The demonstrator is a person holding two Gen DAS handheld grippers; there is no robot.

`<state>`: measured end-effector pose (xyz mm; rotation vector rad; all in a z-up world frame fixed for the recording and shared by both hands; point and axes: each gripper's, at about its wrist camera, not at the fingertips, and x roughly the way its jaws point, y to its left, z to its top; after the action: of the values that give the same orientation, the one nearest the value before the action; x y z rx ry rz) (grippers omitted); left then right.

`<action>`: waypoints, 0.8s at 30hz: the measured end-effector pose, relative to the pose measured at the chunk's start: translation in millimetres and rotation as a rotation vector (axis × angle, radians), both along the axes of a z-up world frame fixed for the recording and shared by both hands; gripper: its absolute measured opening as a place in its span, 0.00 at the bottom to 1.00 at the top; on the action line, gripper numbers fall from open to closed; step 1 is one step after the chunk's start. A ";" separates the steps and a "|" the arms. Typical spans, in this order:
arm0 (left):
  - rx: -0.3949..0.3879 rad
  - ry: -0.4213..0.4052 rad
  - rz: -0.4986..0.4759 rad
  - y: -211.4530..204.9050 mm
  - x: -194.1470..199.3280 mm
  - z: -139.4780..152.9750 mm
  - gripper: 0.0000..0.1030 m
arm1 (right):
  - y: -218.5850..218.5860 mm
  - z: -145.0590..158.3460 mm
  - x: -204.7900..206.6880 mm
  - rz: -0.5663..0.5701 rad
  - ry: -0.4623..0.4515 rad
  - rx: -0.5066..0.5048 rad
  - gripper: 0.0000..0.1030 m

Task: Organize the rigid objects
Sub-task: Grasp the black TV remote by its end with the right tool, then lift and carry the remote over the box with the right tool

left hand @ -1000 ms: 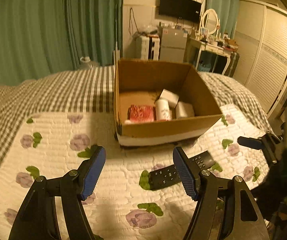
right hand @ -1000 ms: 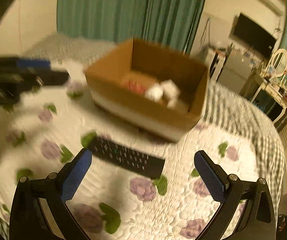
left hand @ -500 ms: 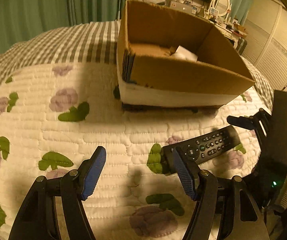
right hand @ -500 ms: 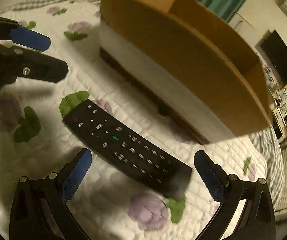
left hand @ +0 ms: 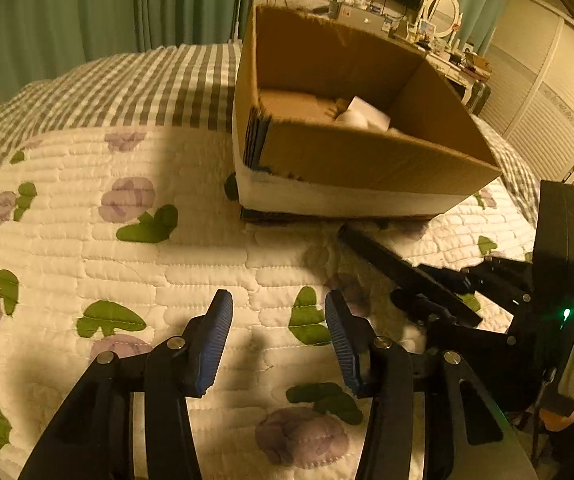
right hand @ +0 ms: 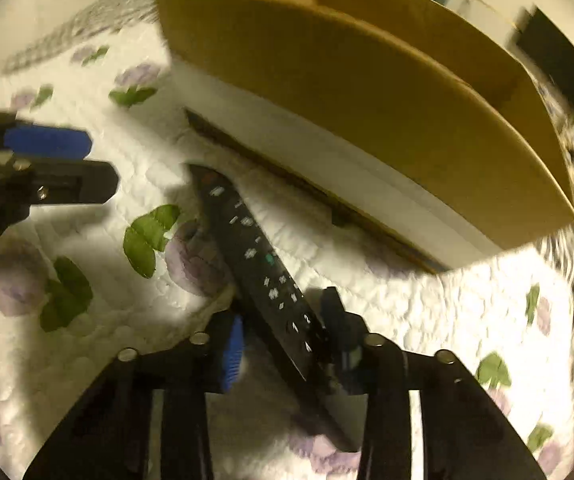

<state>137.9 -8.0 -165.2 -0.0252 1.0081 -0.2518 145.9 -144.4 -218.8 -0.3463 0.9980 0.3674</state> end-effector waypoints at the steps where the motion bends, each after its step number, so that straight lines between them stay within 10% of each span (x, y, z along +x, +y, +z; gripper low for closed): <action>1: 0.000 -0.008 0.001 -0.5 -2.4 3.9 0.48 | -5.3 3.6 -1.5 -0.018 0.007 0.021 0.27; 24: -0.046 -0.208 0.002 -8.7 -87.8 99.8 0.35 | -39.8 121.5 -126.6 -0.130 -0.153 0.289 0.18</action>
<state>50.1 -16.8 -65.4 -0.0411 0.7958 -0.2706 19.2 -184.2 -97.3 -0.0465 0.7992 0.3563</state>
